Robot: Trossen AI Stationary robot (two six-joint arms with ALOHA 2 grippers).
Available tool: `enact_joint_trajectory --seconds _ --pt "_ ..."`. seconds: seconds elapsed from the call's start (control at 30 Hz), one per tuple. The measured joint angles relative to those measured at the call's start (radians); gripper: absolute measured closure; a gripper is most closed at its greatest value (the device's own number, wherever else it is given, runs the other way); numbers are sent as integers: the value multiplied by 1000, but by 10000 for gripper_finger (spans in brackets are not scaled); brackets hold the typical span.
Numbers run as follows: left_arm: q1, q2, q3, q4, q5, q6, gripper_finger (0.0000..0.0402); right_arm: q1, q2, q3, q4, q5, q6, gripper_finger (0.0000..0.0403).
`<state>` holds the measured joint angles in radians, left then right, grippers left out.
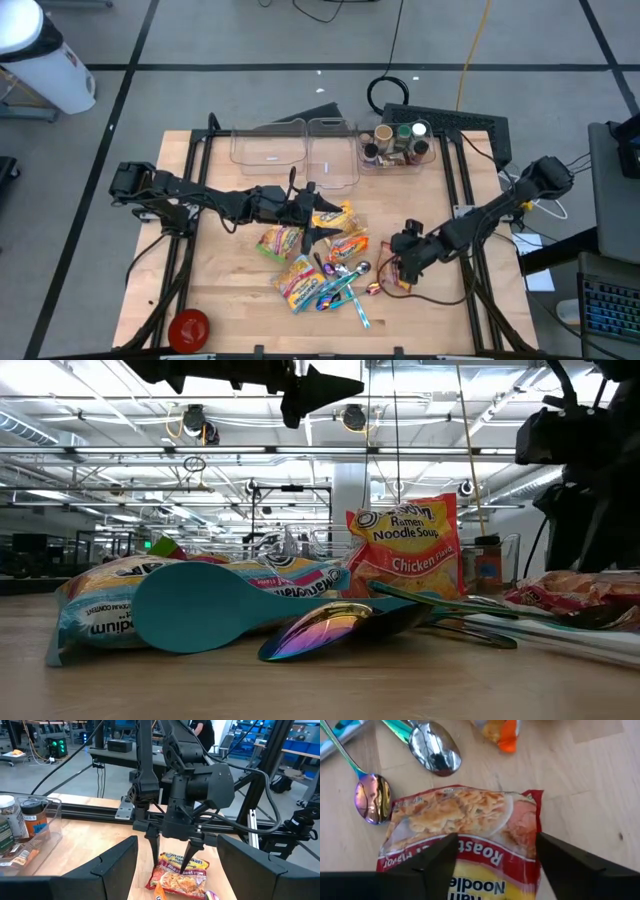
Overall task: Pick & Place Food Item
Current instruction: Put the red noodle pack into the left transparent bin
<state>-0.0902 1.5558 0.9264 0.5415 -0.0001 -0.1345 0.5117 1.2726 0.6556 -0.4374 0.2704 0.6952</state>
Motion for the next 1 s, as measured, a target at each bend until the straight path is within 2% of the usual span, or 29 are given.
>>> enact_joint_trajectory --seconds 0.4,0.63,0.87,1.0 --pt "0 0 0 0 0 0 128 -3 2 1 -8 -12 26 304" --pt "0 0 0 30 -1 -1 128 -8 -99 0 -33 -13 25 387" --pt "0 0 0 58 -1 0 128 -8 -270 0 -46 6 -16 399" --pt "0 0 0 58 -1 0 128 -8 -367 0 -38 136 -83 401"
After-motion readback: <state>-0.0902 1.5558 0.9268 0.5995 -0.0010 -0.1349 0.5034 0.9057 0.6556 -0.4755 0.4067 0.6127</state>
